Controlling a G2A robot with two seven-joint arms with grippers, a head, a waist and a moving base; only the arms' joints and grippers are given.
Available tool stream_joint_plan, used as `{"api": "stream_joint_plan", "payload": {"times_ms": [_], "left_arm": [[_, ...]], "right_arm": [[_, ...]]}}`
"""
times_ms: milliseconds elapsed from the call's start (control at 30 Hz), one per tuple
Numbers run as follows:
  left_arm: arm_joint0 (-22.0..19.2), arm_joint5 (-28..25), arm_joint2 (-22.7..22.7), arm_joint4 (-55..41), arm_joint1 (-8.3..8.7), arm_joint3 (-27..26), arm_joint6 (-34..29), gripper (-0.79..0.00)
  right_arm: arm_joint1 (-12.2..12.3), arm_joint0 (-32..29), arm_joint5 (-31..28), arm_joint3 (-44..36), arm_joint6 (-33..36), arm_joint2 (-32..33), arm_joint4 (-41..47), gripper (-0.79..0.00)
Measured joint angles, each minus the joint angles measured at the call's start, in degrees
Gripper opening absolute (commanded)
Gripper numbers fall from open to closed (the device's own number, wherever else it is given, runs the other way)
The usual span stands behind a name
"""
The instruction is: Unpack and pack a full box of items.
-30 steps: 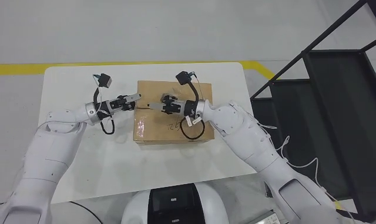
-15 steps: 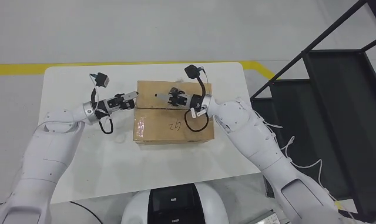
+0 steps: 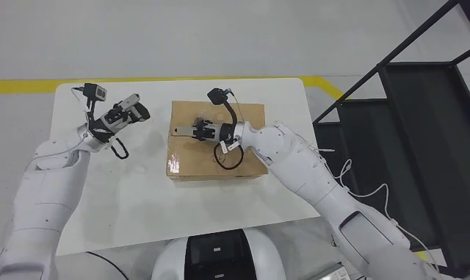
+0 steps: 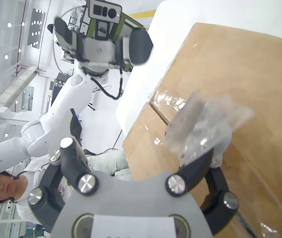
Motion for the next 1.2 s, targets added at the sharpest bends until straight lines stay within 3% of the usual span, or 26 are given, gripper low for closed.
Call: {"api": "stream_joint_plan", "payload": {"times_ms": [267, 567, 933, 1033, 1200], "left_arm": [[3.9, 1.3, -9.9, -5.4, 2.13, 0.2, 0.5, 0.000], [8.0, 1.3, -15.1, -7.5, 3.11, -1.9, 0.7, 0.000], [9.9, 3.1, -14.9, -7.3, 2.97, -4.0, 0.9, 0.000], [9.8, 3.3, -14.5, -7.3, 2.83, -4.1, 0.9, 0.000], [9.1, 3.5, -13.5, -6.9, 2.52, -4.2, 1.1, 0.000]], "right_arm": [[-1.0, 1.1, 0.7, 0.6, 0.2, -1.8, -0.8, 0.000], [-3.6, 5.0, 1.9, 3.2, -0.6, -6.6, -1.1, 0.000], [-5.7, 7.1, -1.0, 6.8, -1.2, -7.5, 2.7, 0.000], [-5.0, 5.0, -4.0, 4.9, 1.3, -4.7, 7.9, 0.000], [-1.6, -2.2, -8.3, -2.0, 4.5, 5.2, 13.7, 0.000]]}}
